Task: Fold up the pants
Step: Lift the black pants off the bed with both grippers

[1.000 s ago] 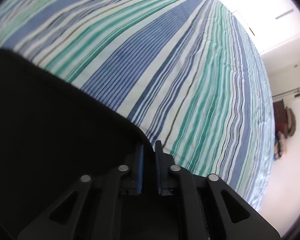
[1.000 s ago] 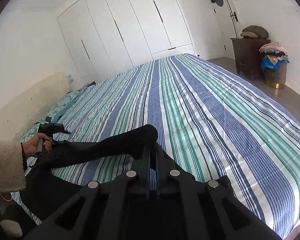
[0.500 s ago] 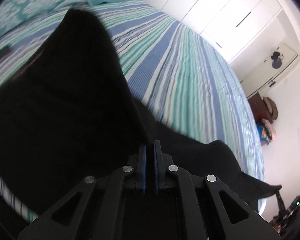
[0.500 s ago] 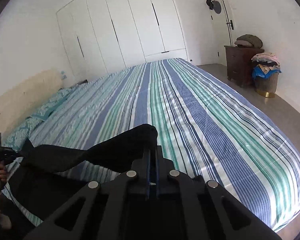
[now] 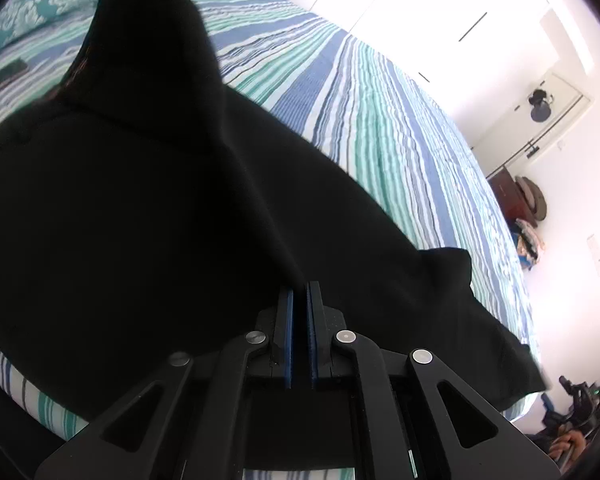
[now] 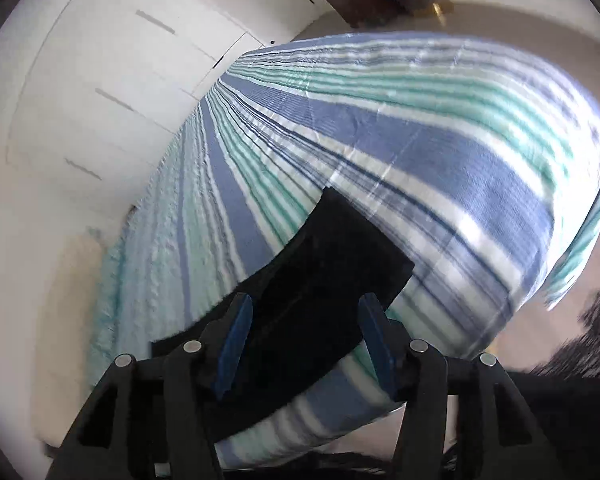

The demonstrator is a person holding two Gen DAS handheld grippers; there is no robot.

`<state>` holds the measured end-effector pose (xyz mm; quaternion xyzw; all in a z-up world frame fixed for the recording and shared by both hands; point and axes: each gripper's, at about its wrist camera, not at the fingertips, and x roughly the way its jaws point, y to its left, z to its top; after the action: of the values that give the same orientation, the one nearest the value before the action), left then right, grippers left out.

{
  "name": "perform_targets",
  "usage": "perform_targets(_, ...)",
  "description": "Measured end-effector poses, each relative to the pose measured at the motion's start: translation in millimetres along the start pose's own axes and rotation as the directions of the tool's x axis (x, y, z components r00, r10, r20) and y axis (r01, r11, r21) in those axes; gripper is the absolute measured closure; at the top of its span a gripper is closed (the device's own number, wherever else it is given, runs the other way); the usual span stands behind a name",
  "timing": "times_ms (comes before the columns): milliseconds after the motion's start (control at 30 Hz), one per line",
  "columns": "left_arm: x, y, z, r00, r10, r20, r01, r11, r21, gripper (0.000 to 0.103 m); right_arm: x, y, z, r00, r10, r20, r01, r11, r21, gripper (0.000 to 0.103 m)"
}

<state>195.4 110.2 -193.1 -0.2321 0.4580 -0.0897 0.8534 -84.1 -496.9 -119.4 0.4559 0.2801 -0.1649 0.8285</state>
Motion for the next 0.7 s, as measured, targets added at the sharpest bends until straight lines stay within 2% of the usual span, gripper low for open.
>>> perform_targets(67,1,4,1,1.000,-0.005,-0.006,0.005,1.000,-0.004,0.098,5,-12,-7,0.996,0.083,-0.023,-0.079,0.987,0.137,0.047)
perform_targets(133,-1,6,-1,1.000,-0.021,-0.009,0.021,1.000,-0.012,0.098,13,-11,-14,0.993,0.109,-0.050,-0.098,0.977,0.189,0.047)
perform_targets(300,2,3,1,0.999,-0.034,-0.007,0.034,0.999,-0.009,0.098,20,-10,-20,0.997,0.054,-0.057,-0.041,0.975,0.218,0.047)
perform_targets(400,2,3,-1,0.999,-0.037,-0.006,0.037,0.999,-0.011,0.098,19,-15,-28,0.996,-0.049,-0.076,0.066,0.970,0.235,0.047)
perform_targets(533,6,1,-5,0.999,-0.033,-0.008,0.033,0.999,-0.010,0.098,30,-21,-31,0.992,-0.083,-0.092,0.102,0.968,0.227,0.048)
perform_targets(600,6,1,-6,1.000,-0.029,-0.010,0.029,1.000,-0.007,0.098,38,-19,-30,0.994,-0.074,-0.078,0.089,0.974,0.210,0.053)
perform_targets(633,5,1,-6,1.000,-0.027,-0.011,0.027,1.000,-0.007,0.097,40,-17,-29,0.992,-0.105,-0.070,0.116,0.976,0.183,0.060)
perform_targets(667,4,1,-6,1.000,-0.021,-0.014,0.021,1.000,-0.009,0.096,41,-14,-28,0.988,-0.140,-0.059,0.148,0.977,0.152,0.072)
perform_targets(700,3,1,-6,1.000,-0.005,-0.015,0.005,1.000,-0.017,0.090,41,-12,-27,0.984,-0.172,-0.044,0.177,0.976,0.127,0.080)
